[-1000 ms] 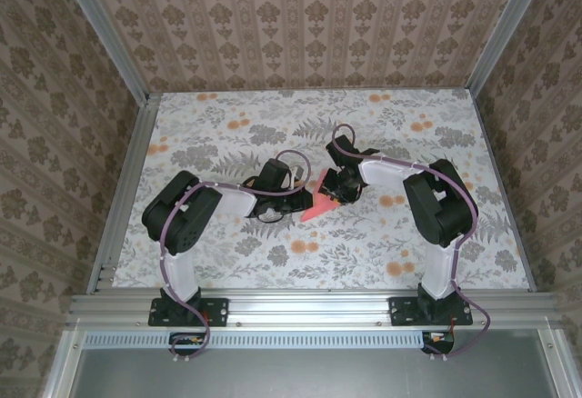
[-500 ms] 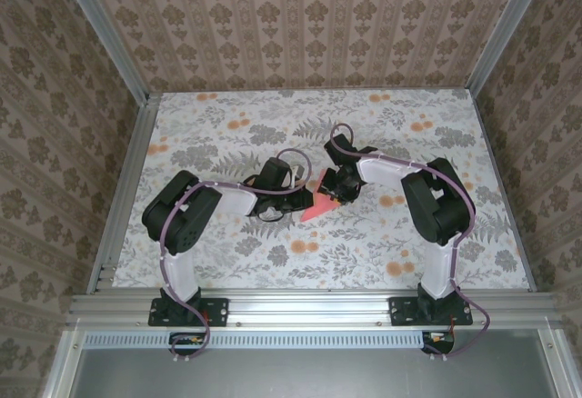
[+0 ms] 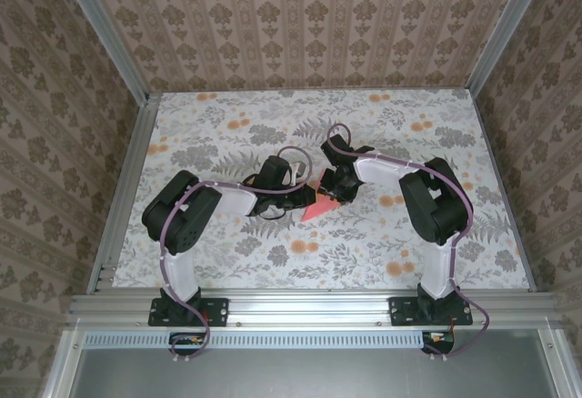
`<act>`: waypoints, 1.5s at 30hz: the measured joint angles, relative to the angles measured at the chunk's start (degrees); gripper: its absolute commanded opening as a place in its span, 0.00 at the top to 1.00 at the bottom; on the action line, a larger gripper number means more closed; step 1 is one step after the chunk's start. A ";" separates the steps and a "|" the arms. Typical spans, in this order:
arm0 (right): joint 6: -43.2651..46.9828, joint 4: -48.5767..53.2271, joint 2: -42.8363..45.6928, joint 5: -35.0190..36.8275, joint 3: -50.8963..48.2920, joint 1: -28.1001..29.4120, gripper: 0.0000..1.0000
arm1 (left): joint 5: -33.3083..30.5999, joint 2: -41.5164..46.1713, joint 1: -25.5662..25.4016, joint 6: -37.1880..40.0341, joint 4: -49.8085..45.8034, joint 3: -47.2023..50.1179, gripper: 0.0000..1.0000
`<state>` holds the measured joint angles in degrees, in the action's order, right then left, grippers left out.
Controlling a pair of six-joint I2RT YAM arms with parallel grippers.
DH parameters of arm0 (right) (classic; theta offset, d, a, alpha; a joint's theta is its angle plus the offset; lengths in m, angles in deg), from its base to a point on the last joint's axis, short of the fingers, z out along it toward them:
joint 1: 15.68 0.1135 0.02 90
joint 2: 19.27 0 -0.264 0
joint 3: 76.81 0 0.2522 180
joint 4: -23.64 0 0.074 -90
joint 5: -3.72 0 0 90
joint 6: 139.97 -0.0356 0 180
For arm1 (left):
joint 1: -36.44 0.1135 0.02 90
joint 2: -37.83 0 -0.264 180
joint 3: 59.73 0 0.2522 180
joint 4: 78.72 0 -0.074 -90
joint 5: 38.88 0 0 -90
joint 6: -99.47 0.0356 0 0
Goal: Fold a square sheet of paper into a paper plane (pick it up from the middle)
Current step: Fourth fold the wing at the center of the table.
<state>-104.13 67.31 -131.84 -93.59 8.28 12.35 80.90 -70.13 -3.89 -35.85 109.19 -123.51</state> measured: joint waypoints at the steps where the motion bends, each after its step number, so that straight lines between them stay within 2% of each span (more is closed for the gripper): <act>1: 0.00 0.00 0.00 0.00 0.00 0.00 0.61 | 0.04 0.02 0.02 0.00 0.00 0.00 0.90; 24: 0.24 -1.33 1.33 -0.24 -0.72 0.11 0.59 | -1.99 -1.70 -0.09 0.52 -9.81 -3.87 0.95; 31: 5.09 -4.52 4.22 -3.48 -3.26 -1.01 0.56 | -2.16 -1.73 -0.07 0.50 -10.58 -4.11 0.98; 36: 10.67 -6.91 8.98 -7.56 -5.33 -3.80 0.66 | -2.12 -1.81 -0.02 0.50 -10.99 -4.35 0.99; 39: 13.86 -10.51 12.87 -11.13 -7.06 -4.44 0.76 | -2.14 -1.84 -0.02 0.50 -11.21 -4.44 1.00; 41: 15.15 -12.50 13.53 -13.49 -7.39 -4.39 0.83 | -2.14 -1.84 -0.02 0.50 -11.37 -4.52 1.00; 45: 16.37 -15.30 12.41 -16.59 -8.22 -4.26 0.88 | -2.14 -1.90 -0.02 0.48 -11.65 -4.68 1.00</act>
<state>-87.75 52.01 -119.43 -110.18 0.06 8.09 78.76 -72.03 -3.92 -35.37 97.54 -128.19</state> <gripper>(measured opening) 0.140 0.053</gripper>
